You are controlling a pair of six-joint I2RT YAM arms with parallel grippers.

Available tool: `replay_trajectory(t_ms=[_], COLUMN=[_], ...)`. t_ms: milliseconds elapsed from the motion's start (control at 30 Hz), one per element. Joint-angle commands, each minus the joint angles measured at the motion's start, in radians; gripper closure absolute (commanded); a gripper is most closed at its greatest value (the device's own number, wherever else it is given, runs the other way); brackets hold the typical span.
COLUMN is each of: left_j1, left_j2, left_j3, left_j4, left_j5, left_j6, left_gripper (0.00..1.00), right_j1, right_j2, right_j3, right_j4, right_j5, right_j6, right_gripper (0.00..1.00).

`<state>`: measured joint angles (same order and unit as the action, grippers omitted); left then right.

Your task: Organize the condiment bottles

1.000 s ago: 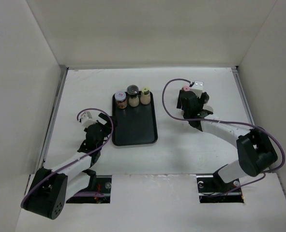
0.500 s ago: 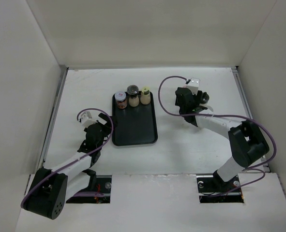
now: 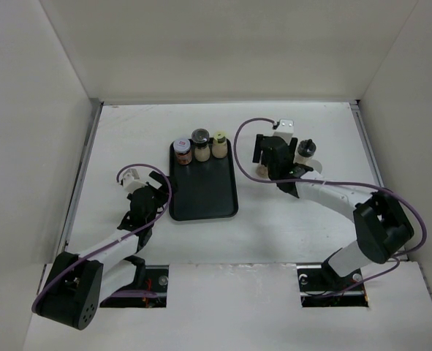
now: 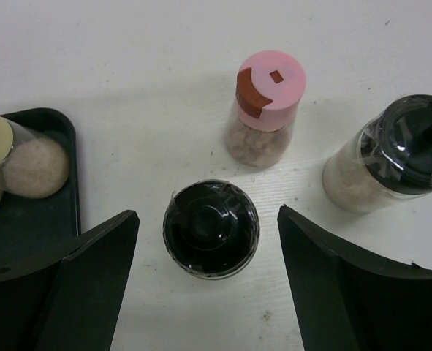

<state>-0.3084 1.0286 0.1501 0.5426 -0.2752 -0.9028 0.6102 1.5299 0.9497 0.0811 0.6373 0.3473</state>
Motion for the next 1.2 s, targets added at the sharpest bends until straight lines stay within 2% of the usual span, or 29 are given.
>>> replay_trajectory(t_ms=[0,333,567,700,933,1167], left_j1=[-0.002,-0.004,0.001,-0.001,0.007,0.041], left_j2=[-0.009,-0.009,-0.016,-0.021,-0.039,-0.096], left_j3=[0.025,0.023,0.019,0.019,0.014,-0.009], left_j4=[0.043,0.046,0.046,0.046,0.046,0.028], left_j5=[0.002,0.010,0.013,0.007,0.004,-0.012], left_j6=[0.002,0.002,0.002,0.004,0.004,-0.004], left_gripper=[0.00,0.00,0.00,0.00,0.00,0.00], right_j1=[-0.002,-0.023,-0.023,0.027,0.142,0.243], right_j2=[-0.033,0.107,0.104,0.053,-0.013,0.165], right_j3=[-0.006,0.044,0.037,0.024,0.069,0.259], right_j4=[0.026,0.032,0.130,0.164,0.160,0.167], right_j5=[0.032,-0.030,-0.022,-0.008,-0.025,-0.132], right_j6=[-0.011,-0.001,-0.025,-0.059,-0.076,-0.041], right_gripper=[0.16,0.14,0.40,0.45,0.44,0.44])
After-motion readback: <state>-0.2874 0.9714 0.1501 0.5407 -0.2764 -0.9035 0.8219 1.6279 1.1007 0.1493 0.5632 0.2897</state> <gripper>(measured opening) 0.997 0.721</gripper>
